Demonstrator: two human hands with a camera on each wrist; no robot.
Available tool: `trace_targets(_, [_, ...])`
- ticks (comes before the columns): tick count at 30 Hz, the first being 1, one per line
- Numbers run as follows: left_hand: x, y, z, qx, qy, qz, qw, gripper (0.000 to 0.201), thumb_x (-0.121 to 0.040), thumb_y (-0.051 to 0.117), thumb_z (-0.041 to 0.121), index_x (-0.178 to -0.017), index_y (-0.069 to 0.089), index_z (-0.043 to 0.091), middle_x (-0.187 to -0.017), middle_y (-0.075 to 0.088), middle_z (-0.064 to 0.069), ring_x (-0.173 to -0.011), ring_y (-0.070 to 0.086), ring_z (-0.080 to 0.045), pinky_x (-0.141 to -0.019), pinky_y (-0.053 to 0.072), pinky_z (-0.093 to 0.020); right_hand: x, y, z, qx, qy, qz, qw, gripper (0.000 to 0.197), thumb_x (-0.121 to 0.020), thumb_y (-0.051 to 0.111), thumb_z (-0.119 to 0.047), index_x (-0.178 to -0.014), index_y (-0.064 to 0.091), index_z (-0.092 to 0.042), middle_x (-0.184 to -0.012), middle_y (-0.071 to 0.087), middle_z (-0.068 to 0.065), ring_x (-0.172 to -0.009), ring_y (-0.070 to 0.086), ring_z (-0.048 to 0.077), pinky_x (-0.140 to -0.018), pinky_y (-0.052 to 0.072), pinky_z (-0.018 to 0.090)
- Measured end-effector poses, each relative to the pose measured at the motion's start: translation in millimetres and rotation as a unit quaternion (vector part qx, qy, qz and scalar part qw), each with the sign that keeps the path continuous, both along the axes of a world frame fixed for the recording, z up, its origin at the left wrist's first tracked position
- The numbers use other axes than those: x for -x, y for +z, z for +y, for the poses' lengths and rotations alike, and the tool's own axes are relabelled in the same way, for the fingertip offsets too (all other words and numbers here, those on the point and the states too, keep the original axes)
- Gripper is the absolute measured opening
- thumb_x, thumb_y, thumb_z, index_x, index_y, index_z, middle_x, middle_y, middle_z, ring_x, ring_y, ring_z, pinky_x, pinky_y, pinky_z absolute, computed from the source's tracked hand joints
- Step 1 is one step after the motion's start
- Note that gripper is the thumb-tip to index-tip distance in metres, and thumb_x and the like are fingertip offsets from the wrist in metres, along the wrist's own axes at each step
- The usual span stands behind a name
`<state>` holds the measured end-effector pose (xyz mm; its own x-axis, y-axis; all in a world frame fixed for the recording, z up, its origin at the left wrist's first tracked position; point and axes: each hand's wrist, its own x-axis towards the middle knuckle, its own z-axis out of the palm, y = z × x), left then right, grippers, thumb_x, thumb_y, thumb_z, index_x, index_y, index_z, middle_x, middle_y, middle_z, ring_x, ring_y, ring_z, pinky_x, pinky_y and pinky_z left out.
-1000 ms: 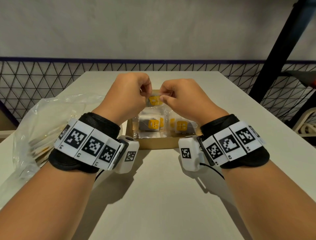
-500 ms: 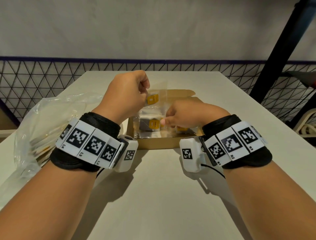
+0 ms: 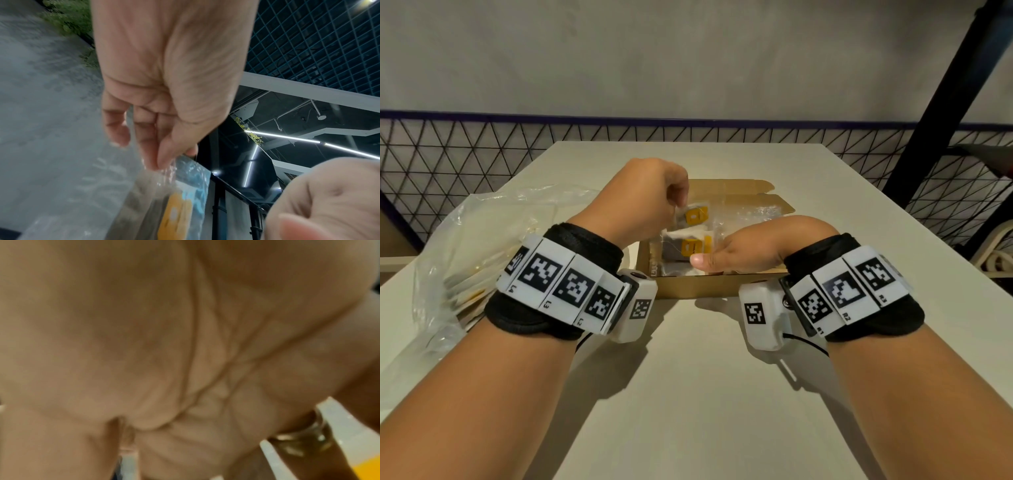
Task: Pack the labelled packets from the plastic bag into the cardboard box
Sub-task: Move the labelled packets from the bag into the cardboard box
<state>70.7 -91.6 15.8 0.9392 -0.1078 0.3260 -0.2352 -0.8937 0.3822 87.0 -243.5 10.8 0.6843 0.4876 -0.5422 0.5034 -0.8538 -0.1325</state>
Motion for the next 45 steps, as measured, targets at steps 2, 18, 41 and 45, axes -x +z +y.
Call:
trace_targets(2, [-1,-1,-1,-0.038,0.005,0.044,0.998,0.032,-0.083,0.048,-0.01,-0.076,0.066,0.015,-0.092,0.067,-0.005,-0.091,0.062,-0.021,-0.071,0.048,-0.022,-1,-1,0,0.013,-0.003,0.001,1.0,0.075,-0.089,0.016,-0.064,-0.141,0.041,-0.015,-0.148,0.038,0.005,-0.136,0.034,0.022,-0.111,0.022,0.037])
trace_targets(18, [-16,-25,14,-0.189,-0.019,0.18,0.965,0.036,-0.076,0.07,0.028,-0.111,0.065,0.029,-0.124,0.046,0.005,-0.12,0.044,-0.017,-0.095,0.044,-0.034,-5,-5,1,-0.003,-0.03,0.027,0.999,0.079,-0.079,0.039,-0.073,-0.137,0.046,-0.02,-0.144,0.044,0.0,-0.13,0.041,0.022,-0.11,0.03,0.043])
trace_targets(41, [-9,-21,9,-0.219,-0.016,0.272,0.937,0.03,-0.08,0.069,0.027,-0.109,0.068,0.022,-0.135,0.041,0.006,-0.111,0.056,-0.017,-0.091,0.05,-0.032,-2,-8,3,-0.027,-0.04,0.101,0.994,0.035,-0.082,0.055,-0.057,-0.098,0.055,-0.025,-0.085,0.058,-0.005,-0.082,0.057,0.015,-0.089,0.046,0.036])
trace_targets(45, [-10,-21,8,-0.224,-0.011,0.274,0.935,0.034,-0.079,0.07,0.027,-0.113,0.066,0.025,-0.138,0.034,0.006,-0.114,0.052,-0.016,-0.093,0.049,-0.031,-4,-11,5,-0.004,-0.025,0.085,0.996,0.036,-0.082,0.055,-0.058,-0.092,0.059,-0.023,-0.087,0.063,0.0,-0.085,0.06,0.02,-0.084,0.048,0.036])
